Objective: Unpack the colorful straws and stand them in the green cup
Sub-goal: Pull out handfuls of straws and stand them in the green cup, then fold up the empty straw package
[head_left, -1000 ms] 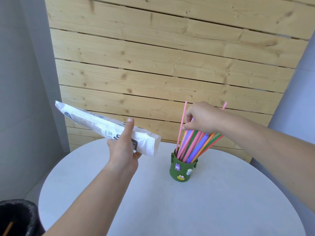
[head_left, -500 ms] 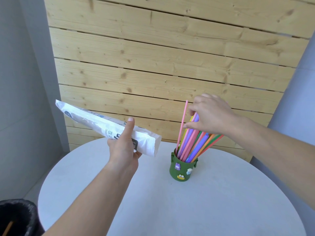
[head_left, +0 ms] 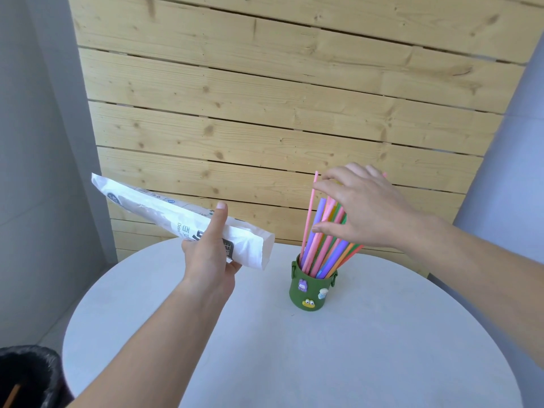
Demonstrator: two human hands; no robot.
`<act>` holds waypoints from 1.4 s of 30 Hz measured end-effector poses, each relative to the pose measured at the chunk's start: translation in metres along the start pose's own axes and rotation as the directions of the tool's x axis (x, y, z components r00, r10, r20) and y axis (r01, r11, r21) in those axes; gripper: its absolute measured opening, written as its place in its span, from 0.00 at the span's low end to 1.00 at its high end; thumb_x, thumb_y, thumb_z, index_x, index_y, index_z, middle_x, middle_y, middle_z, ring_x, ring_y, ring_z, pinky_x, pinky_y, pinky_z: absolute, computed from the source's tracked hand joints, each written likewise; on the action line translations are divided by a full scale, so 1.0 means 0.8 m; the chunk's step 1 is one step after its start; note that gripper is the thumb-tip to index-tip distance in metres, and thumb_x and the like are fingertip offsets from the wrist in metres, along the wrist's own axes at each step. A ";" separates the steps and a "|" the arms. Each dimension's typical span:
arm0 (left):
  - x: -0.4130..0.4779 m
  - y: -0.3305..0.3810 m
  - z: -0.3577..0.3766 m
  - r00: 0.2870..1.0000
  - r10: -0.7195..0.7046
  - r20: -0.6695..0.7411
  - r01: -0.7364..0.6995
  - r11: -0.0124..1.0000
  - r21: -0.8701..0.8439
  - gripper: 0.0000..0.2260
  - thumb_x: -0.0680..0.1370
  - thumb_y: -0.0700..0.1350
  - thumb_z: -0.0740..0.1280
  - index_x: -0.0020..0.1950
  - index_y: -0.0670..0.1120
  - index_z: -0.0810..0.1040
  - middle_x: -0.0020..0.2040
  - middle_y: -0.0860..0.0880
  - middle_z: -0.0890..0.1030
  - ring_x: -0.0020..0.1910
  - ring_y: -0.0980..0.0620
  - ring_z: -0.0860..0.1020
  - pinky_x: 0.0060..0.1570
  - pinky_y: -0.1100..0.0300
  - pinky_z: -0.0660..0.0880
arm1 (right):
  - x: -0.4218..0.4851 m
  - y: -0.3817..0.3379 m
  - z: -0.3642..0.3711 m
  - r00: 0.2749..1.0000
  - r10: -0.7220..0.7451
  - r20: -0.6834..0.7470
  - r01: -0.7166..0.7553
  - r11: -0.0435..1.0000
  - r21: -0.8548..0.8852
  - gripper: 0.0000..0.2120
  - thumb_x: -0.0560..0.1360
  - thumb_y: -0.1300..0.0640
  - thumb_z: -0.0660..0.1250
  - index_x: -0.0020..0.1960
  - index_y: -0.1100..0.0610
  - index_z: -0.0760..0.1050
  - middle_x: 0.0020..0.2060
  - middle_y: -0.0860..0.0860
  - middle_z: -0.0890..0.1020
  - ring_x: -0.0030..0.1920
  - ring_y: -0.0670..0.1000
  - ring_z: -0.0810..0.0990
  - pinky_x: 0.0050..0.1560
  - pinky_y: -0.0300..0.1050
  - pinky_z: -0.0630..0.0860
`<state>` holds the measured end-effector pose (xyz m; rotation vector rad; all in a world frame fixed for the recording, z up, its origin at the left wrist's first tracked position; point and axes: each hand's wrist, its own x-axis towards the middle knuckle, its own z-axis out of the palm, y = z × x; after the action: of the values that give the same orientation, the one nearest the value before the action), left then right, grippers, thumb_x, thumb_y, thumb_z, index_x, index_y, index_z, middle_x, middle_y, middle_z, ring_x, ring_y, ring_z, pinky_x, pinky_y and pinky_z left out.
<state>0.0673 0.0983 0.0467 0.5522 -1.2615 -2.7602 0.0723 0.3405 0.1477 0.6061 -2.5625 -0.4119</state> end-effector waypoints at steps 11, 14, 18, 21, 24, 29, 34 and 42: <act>0.001 -0.002 0.000 1.000 -0.004 0.015 0.004 1.000 -0.013 0.39 0.70 0.60 0.80 0.74 0.45 0.71 0.57 0.46 0.79 0.52 0.46 0.84 0.49 0.49 0.84 | -0.008 -0.005 0.004 0.998 -0.009 -0.069 0.015 0.996 0.087 0.45 0.66 0.24 0.59 0.73 0.52 0.69 0.70 0.52 0.73 0.72 0.57 0.68 0.71 0.55 0.65; 0.002 -0.002 -0.002 1.000 -0.010 0.021 0.010 1.000 -0.023 0.40 0.67 0.61 0.80 0.74 0.46 0.72 0.61 0.44 0.82 0.56 0.45 0.85 0.50 0.47 0.84 | -0.013 -0.012 -0.008 0.971 -0.004 -0.240 0.031 0.994 0.109 0.40 0.69 0.28 0.63 0.70 0.56 0.73 0.67 0.55 0.76 0.70 0.59 0.70 0.69 0.57 0.65; -0.008 0.007 -0.001 0.994 -0.031 0.105 0.038 0.997 -0.060 0.35 0.71 0.61 0.78 0.72 0.45 0.74 0.62 0.43 0.83 0.63 0.43 0.84 0.48 0.47 0.85 | -0.031 -0.057 -0.024 0.887 0.061 -0.457 0.104 0.939 0.327 0.23 0.75 0.39 0.67 0.54 0.59 0.81 0.49 0.53 0.81 0.52 0.57 0.77 0.54 0.53 0.73; -0.021 0.013 0.000 0.983 -0.065 0.174 0.077 0.995 -0.063 0.30 0.77 0.62 0.72 0.72 0.45 0.75 0.58 0.44 0.83 0.65 0.41 0.83 0.60 0.43 0.81 | -0.048 -0.111 -0.024 0.962 0.214 -0.172 -0.050 0.752 0.657 0.26 0.72 0.35 0.65 0.60 0.51 0.79 0.54 0.43 0.79 0.58 0.46 0.76 0.60 0.45 0.73; -0.038 0.015 -0.003 0.959 -0.124 0.256 0.134 0.991 -0.022 0.36 0.77 0.66 0.70 0.74 0.40 0.75 0.65 0.38 0.84 0.63 0.37 0.83 0.67 0.37 0.76 | -0.056 -0.151 -0.004 0.961 0.233 0.146 -0.248 0.508 0.825 0.39 0.67 0.30 0.68 0.74 0.42 0.65 0.70 0.37 0.70 0.72 0.38 0.66 0.70 0.46 0.68; -0.072 0.016 -0.007 0.972 -0.147 0.182 0.128 0.985 0.114 0.30 0.77 0.65 0.71 0.64 0.40 0.79 0.56 0.40 0.87 0.59 0.42 0.86 0.61 0.42 0.81 | -0.056 -0.177 0.025 0.907 0.369 0.205 -0.290 0.193 0.937 0.26 0.71 0.39 0.72 0.67 0.41 0.74 0.60 0.37 0.81 0.64 0.39 0.77 0.63 0.48 0.76; -0.093 0.020 -0.012 0.962 -0.182 0.203 0.133 0.964 0.232 0.22 0.76 0.62 0.73 0.55 0.44 0.84 0.50 0.43 0.89 0.58 0.44 0.86 0.59 0.42 0.82 | -0.057 -0.176 0.024 0.857 0.499 0.131 -0.190 0.068 0.979 0.05 0.79 0.53 0.68 0.48 0.49 0.83 0.41 0.39 0.85 0.45 0.41 0.83 0.48 0.40 0.77; -0.116 0.039 -0.022 0.992 -0.098 0.077 0.021 0.740 0.673 0.30 0.71 0.62 0.78 0.64 0.47 0.74 0.58 0.46 0.76 0.54 0.50 0.80 0.48 0.48 0.85 | -0.065 -0.175 0.029 0.780 0.609 0.144 -0.212 0.040 0.976 0.13 0.79 0.58 0.69 0.38 0.63 0.78 0.26 0.44 0.67 0.29 0.43 0.62 0.31 0.38 0.60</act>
<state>0.1573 0.0834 0.0868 0.4722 -2.3248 -2.3203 0.1495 0.2494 0.0548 0.1520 -2.1559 1.6197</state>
